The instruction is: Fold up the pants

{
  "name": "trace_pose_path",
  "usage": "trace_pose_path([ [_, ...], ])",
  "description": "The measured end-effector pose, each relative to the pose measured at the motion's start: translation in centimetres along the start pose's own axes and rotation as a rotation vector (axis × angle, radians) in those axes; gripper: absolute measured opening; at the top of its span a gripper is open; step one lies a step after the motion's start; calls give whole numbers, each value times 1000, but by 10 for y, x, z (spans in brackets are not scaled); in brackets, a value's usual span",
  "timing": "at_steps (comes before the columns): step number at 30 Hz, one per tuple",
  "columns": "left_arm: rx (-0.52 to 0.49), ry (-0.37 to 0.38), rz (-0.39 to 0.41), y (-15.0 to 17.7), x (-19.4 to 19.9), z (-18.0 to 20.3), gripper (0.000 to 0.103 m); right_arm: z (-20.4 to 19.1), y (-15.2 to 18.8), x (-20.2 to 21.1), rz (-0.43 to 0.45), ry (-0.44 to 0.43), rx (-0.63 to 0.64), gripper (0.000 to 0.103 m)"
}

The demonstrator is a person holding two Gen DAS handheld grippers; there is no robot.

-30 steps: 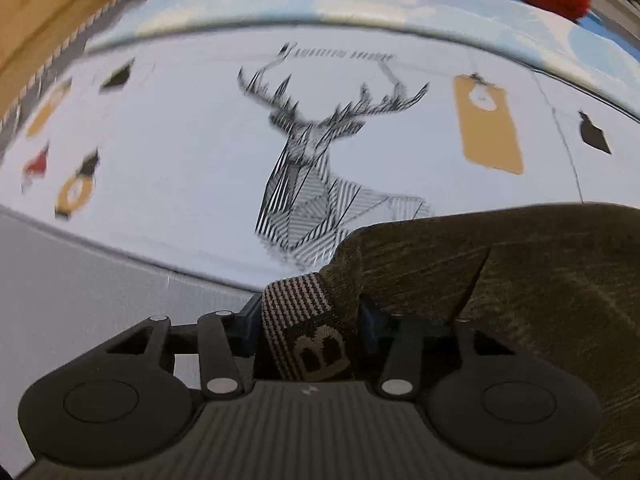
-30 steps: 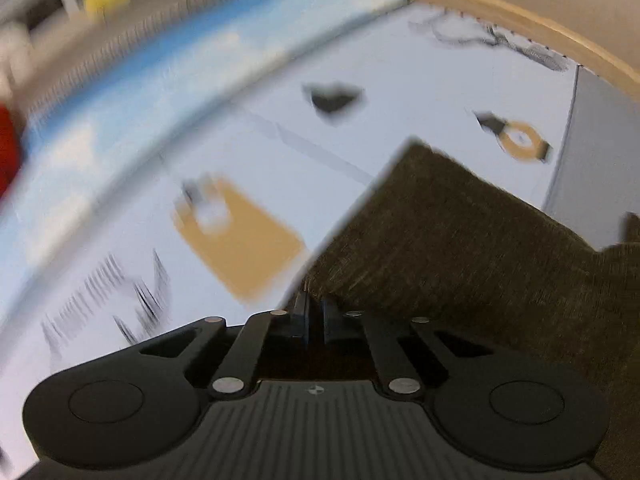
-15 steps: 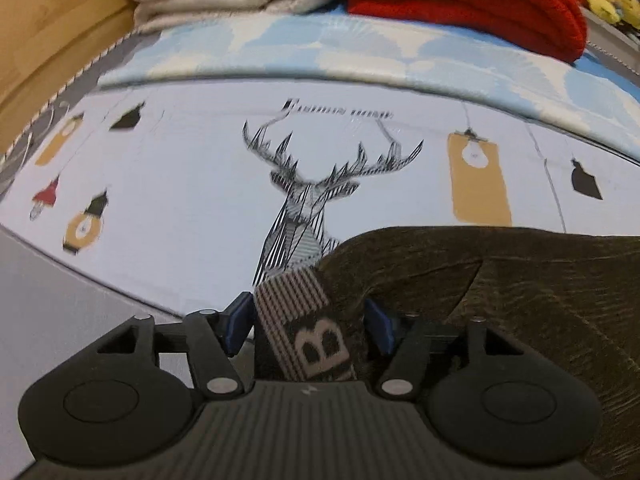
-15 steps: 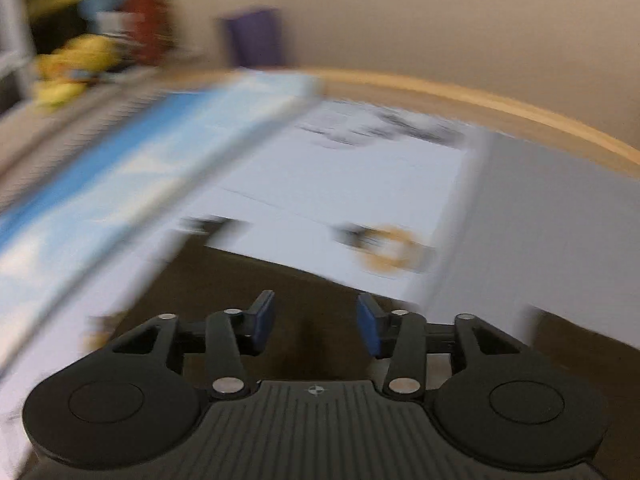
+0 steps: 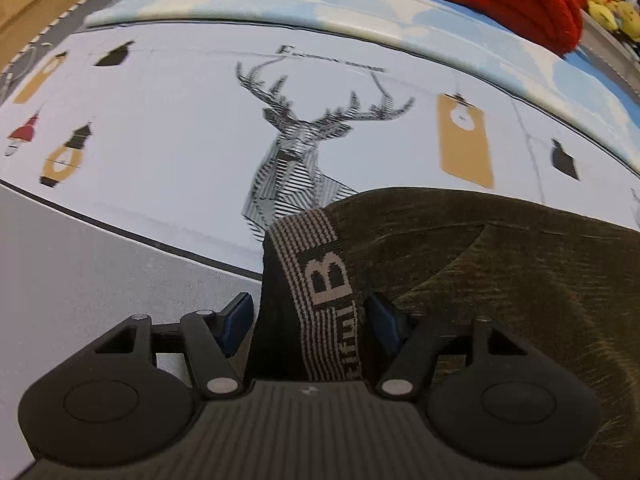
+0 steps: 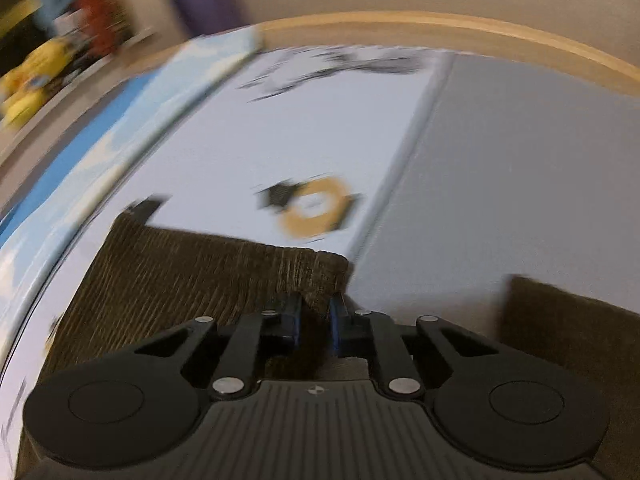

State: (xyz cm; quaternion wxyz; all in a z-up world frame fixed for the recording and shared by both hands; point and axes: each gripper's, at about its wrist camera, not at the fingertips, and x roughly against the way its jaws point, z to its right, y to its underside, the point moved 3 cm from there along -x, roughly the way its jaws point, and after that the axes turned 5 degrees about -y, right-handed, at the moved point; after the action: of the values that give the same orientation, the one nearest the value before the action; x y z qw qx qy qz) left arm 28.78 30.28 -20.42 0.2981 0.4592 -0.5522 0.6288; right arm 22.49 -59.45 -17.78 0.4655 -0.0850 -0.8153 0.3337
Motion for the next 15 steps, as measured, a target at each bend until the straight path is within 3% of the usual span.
trace_pose_path([
  [2,-19,5,-20,3,4,2,71,9,1,5,-1,21,-39,17],
  [5,-41,32,-57,13,17,0,74,7,-2,17,-48,-26,-22,23],
  [8,-36,64,-146,33,29,-14,76,8,-14,56,0,-91,15,35],
  [9,-31,63,-178,43,33,-22,76,10,-18,72,8,-124,15,40],
  [15,-24,126,-241,106,50,-53,74,39,-27,159,35,-337,0,41],
])
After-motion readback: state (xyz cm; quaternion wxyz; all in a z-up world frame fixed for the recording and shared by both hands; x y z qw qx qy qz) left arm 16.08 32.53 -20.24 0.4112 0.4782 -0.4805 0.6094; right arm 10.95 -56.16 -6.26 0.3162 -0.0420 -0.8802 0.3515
